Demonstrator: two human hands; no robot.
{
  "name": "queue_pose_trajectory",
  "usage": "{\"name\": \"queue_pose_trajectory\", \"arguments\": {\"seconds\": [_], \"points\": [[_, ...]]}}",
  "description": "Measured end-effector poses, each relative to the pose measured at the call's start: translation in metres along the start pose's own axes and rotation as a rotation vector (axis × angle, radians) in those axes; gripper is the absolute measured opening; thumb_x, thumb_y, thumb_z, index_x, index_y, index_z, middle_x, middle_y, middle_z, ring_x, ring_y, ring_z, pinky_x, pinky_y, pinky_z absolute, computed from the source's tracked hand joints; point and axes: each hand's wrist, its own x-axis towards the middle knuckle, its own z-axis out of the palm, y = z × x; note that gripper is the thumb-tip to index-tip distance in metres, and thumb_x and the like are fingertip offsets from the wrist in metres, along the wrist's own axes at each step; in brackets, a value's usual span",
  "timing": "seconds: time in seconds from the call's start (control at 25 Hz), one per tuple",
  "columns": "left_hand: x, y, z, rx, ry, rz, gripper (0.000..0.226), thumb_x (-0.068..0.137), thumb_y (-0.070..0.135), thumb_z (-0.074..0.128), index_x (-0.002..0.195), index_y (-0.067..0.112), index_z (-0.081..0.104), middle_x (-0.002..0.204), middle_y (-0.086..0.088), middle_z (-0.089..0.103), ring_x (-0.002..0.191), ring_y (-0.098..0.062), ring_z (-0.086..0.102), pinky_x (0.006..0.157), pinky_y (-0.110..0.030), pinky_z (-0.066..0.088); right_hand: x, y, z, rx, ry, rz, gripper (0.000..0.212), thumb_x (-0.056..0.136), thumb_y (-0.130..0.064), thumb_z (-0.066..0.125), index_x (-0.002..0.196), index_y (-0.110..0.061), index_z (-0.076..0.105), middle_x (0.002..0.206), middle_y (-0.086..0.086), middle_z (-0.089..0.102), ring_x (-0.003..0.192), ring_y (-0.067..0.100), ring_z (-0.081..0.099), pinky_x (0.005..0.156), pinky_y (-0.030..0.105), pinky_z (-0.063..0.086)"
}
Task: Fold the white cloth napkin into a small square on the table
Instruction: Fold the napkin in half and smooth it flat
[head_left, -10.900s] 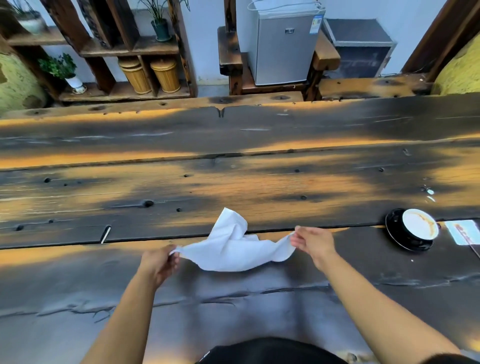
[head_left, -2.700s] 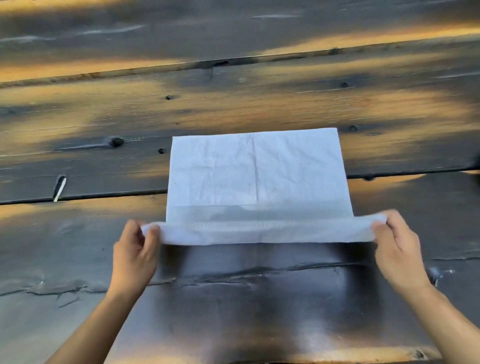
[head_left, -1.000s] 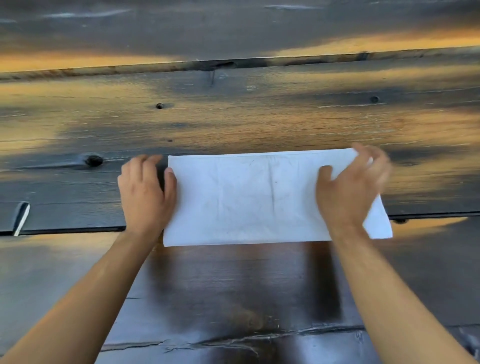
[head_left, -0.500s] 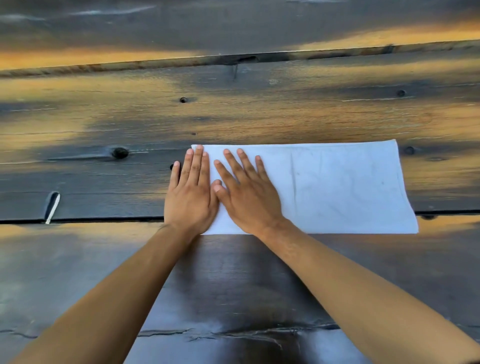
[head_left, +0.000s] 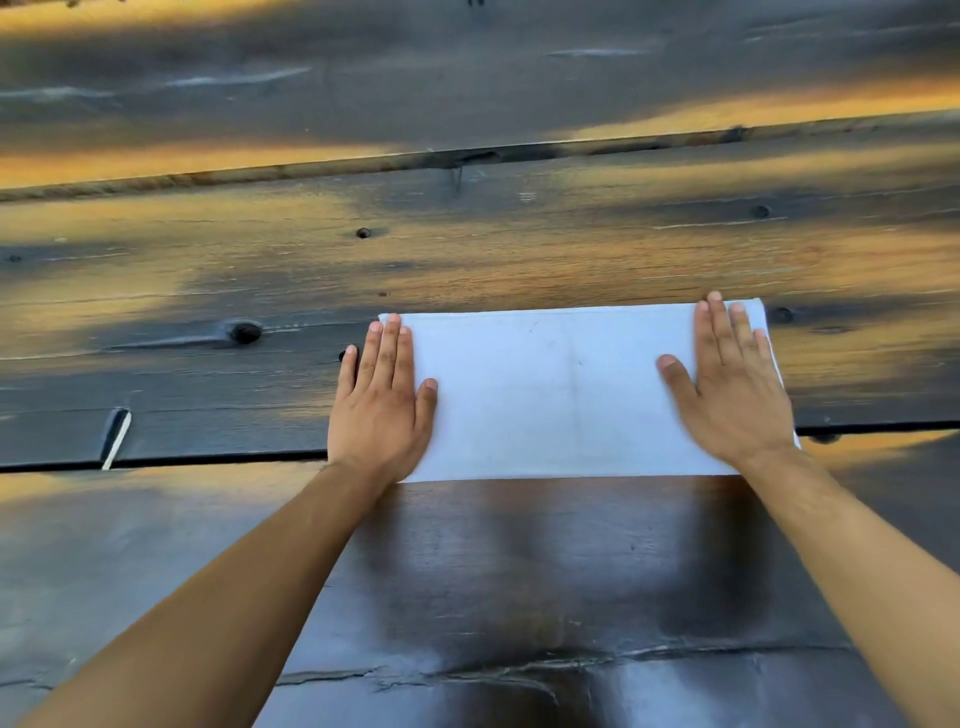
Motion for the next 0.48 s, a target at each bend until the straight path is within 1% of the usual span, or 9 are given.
{"name": "queue_pose_trajectory", "arguments": {"seconds": [0.12, 0.2, 0.24, 0.32, 0.4, 0.48], "points": [[0.0, 0.001, -0.001, 0.005, -0.003, 0.001, 0.069, 0.103, 0.047, 0.009, 0.161, 0.01, 0.0, 0.17, -0.004, -0.005, 0.156, -0.017, -0.011, 0.127, -0.045, 0.001, 0.001, -0.014, -0.007, 0.056, -0.033, 0.07, 0.083, 0.097, -0.064, 0.004, 0.16, -0.009, -0.001, 0.169, 0.006, -0.006, 0.156, 0.026, -0.008, 0.126, 0.046, -0.002], [0.0, 0.0, 0.0, 0.025, -0.011, 0.004, 0.069, 0.103, 0.047, 0.006, 0.16, 0.01, -0.003, 0.17, -0.004, -0.008, 0.156, -0.017, -0.013, 0.127, -0.045, 0.0, 0.001, -0.045, -0.012, 0.097, -0.011, 0.119, 0.081, 0.098, -0.06, 0.005, 0.159, -0.006, 0.005, 0.169, 0.01, -0.002, 0.155, 0.032, -0.007, 0.125, 0.049, -0.004], [0.001, -0.001, 0.001, 0.034, -0.013, 0.003, 0.069, 0.103, 0.047, 0.004, 0.16, 0.01, -0.004, 0.169, -0.004, -0.009, 0.155, -0.017, -0.014, 0.127, -0.045, 0.0, 0.001, -0.069, -0.013, 0.105, 0.019, 0.076, 0.077, 0.101, -0.055, 0.006, 0.159, -0.006, 0.008, 0.169, 0.011, 0.001, 0.155, 0.034, -0.005, 0.125, 0.05, -0.005], [0.001, 0.0, 0.0, 0.035, -0.016, -0.001, 0.069, 0.102, 0.046, 0.004, 0.16, 0.01, -0.003, 0.169, -0.004, -0.009, 0.156, -0.017, -0.014, 0.127, -0.045, 0.0, 0.0, -0.129, -0.012, 0.142, 0.036, -0.119, 0.072, 0.101, -0.049, 0.013, 0.159, -0.007, 0.014, 0.169, 0.01, 0.005, 0.155, 0.035, -0.002, 0.125, 0.048, -0.005], [0.001, 0.0, 0.0, 0.03, -0.014, 0.001, 0.069, 0.102, 0.045, 0.006, 0.16, 0.009, -0.001, 0.17, -0.004, -0.007, 0.156, -0.018, -0.012, 0.127, -0.046, 0.001, -0.008, -0.188, -0.003, 0.133, 0.01, -0.312, 0.068, 0.101, -0.047, 0.018, 0.159, -0.012, 0.018, 0.169, 0.008, 0.009, 0.155, 0.033, 0.0, 0.126, 0.049, -0.002], [0.001, 0.0, -0.002, 0.029, -0.016, 0.002, 0.07, 0.101, 0.044, 0.009, 0.16, 0.008, 0.002, 0.17, -0.005, -0.005, 0.156, -0.02, -0.01, 0.127, -0.046, 0.002, -0.015, -0.218, 0.008, 0.073, -0.034, -0.426, 0.062, 0.104, -0.049, 0.018, 0.159, -0.021, 0.018, 0.169, 0.005, 0.01, 0.156, 0.03, 0.0, 0.125, 0.051, 0.001]]}}
